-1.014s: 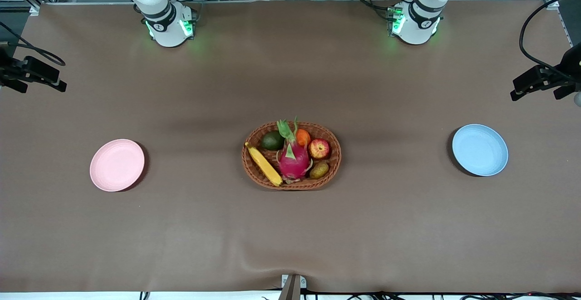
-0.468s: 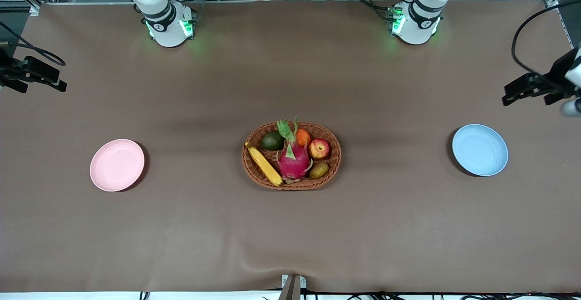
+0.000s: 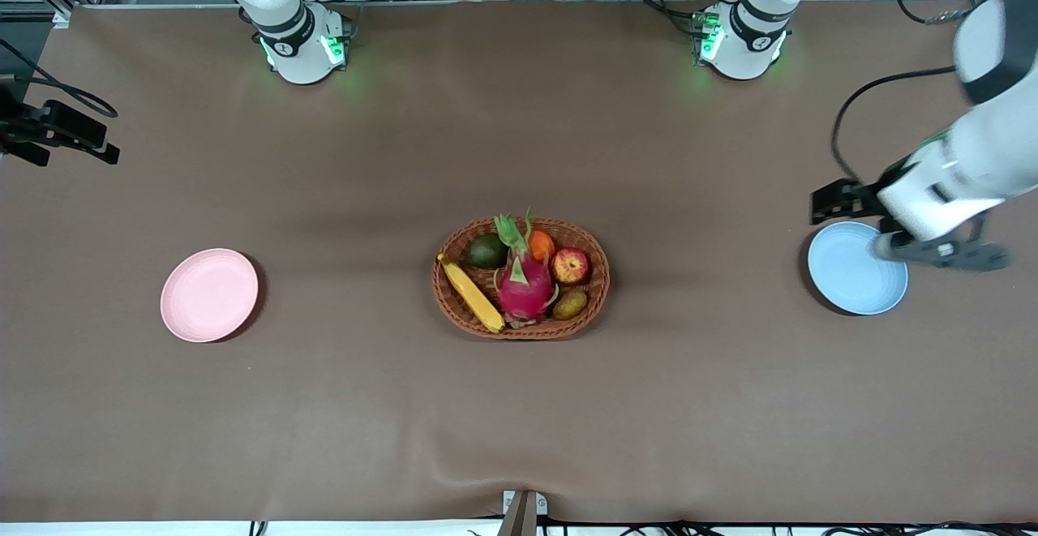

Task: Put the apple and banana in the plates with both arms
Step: 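Move the left gripper over the basket toward the red apple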

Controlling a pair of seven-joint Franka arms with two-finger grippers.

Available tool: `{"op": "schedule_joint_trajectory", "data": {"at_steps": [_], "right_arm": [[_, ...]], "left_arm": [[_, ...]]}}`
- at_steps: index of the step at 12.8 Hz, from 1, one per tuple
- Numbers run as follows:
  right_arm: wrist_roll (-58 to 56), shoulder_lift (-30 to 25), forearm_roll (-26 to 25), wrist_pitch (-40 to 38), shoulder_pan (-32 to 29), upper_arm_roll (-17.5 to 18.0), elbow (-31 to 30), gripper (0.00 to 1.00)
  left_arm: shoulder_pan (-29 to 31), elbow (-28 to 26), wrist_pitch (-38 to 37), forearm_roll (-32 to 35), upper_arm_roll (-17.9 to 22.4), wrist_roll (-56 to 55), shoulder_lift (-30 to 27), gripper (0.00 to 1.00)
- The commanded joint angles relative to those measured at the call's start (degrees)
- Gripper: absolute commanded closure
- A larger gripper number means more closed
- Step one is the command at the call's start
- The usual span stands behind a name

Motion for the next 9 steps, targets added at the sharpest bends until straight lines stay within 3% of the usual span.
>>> {"op": "schedule_joint_trajectory", "data": {"at_steps": [1, 4, 9], "right_arm": [[-0.7, -0.8, 0.2, -0.1, 0.0, 0.0, -0.5, 0.00], [-0.7, -0.8, 0.2, -0.1, 0.0, 0.0, -0.5, 0.00], [-0.7, -0.7, 0.3, 0.1, 0.1, 0.1, -0.5, 0.00]], "left_arm": [[-0.6, 2.1, 3.2, -1.9, -1.5, 2.6, 4.3, 0.00], [-1.5, 1.6, 7.2, -3.4, -5.5, 2.5, 7.2, 0.00], [-6.3, 1.4, 15.0, -5.8, -7.5, 5.9, 13.4, 0.00]]}}
